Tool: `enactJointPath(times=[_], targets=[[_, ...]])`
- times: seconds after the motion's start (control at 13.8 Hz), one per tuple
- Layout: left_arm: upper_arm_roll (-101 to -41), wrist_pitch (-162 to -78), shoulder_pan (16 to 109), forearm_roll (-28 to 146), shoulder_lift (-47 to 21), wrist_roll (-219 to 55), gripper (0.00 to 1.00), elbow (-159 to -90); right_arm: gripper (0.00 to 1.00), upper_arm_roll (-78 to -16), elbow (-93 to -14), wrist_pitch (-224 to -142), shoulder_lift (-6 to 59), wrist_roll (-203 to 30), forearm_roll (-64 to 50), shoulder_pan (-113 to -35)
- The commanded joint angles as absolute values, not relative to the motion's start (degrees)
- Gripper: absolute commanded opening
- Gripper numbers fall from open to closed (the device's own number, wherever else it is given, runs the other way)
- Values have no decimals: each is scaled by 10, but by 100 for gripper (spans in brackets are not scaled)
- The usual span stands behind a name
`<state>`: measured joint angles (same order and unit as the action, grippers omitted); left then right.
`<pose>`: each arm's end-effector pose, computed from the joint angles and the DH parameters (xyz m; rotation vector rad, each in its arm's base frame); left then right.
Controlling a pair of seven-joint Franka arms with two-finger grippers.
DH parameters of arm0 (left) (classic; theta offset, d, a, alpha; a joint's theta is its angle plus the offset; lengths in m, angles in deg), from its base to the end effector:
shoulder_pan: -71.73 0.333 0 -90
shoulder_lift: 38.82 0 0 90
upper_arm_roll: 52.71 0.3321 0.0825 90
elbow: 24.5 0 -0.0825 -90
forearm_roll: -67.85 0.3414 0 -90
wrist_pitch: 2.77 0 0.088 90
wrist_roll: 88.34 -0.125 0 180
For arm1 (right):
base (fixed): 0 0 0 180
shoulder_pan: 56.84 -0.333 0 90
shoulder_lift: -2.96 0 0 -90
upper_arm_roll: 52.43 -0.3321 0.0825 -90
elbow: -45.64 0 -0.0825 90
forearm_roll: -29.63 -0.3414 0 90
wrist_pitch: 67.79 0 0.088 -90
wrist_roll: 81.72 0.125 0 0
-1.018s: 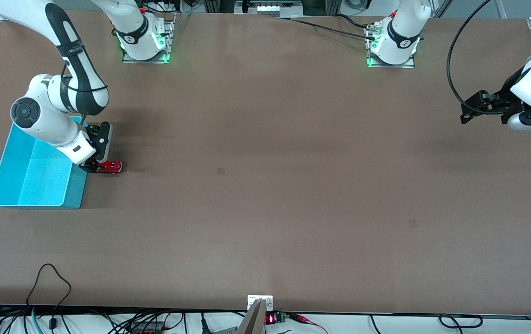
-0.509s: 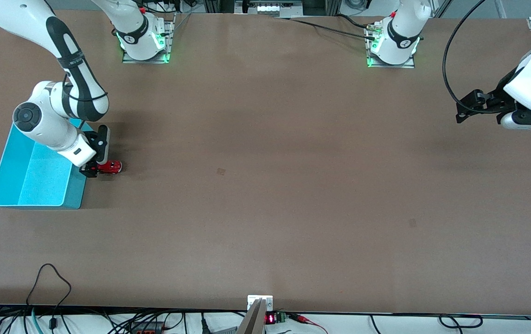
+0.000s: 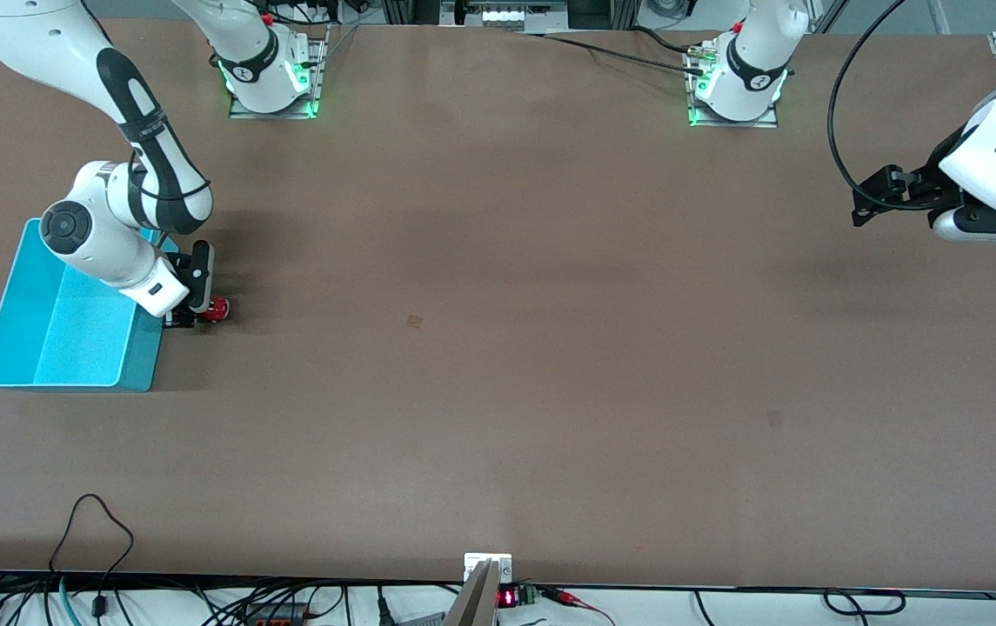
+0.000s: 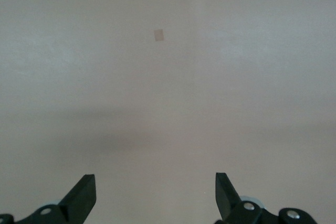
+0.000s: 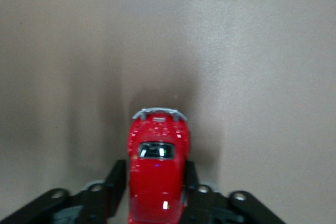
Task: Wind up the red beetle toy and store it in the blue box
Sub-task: 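Lift the red car with the right gripper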
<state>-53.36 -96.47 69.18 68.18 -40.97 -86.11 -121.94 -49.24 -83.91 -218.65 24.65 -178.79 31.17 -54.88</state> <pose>0.5013 -0.0274 0.5912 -3.1337 0.0272 0.0430 0.5211 -0.0467 0.2262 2.1414 2.2760 -0.0470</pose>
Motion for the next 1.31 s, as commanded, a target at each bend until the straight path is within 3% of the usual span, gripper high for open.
enactJointPath(times=[0.0,0.22,0.87,1.24], targets=[[-534,-954,688,676,-409,-853,100,-1214,0,-501,-836,-2189,246,-1791,309,-534],[-534,-954,688,675,-409,-853,100,-1214,0,-501,-828,-2179,236,-1762,305,-534],[-534,-952,688,675,-409,-854,100,-1214,0,-499,-790,-1961,111,-1233,303,-583],[-534,-952,688,675,-409,-861,100,-1214,0,-436,-789,-1949,88,-1037,303,-579]])
